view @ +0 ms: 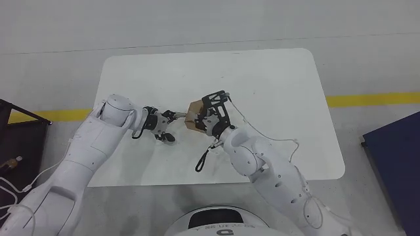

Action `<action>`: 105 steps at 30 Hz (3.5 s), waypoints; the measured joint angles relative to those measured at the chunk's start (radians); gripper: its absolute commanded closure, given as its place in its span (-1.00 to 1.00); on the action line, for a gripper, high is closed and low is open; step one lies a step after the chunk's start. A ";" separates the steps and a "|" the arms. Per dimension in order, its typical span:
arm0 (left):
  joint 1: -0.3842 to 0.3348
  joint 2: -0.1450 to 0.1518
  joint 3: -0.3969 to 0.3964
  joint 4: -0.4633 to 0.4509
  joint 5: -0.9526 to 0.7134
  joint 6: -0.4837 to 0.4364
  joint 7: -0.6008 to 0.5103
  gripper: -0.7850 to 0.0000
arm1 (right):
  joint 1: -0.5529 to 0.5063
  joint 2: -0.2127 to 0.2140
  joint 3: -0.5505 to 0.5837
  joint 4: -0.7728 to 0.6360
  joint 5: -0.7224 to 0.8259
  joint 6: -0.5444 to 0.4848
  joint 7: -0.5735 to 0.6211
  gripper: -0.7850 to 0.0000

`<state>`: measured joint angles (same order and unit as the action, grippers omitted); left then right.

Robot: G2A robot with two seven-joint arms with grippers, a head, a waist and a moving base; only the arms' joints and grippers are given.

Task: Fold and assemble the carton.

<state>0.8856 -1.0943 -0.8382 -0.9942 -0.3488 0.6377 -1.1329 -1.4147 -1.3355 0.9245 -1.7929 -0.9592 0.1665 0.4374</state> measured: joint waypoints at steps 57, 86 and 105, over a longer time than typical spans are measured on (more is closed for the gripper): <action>0.029 0.042 -0.030 -0.273 0.144 -0.069 0.125 -1.00 | -0.022 -0.035 0.219 0.210 0.615 -0.074 -0.196 -1.00; -0.040 0.021 0.053 -0.265 0.206 0.001 0.096 -1.00 | -0.037 -0.030 0.249 0.317 0.763 -0.220 -0.181 -0.84; -0.051 0.011 0.062 -0.224 0.190 -0.028 0.101 -1.00 | -0.011 -0.029 0.188 0.293 0.510 -0.039 -0.218 -0.60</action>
<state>0.8344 -1.0837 -0.7766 -1.2187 -0.1591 0.6093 -1.0320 -1.4258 -1.3641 1.1122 -1.4998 -0.4487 0.1276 0.2195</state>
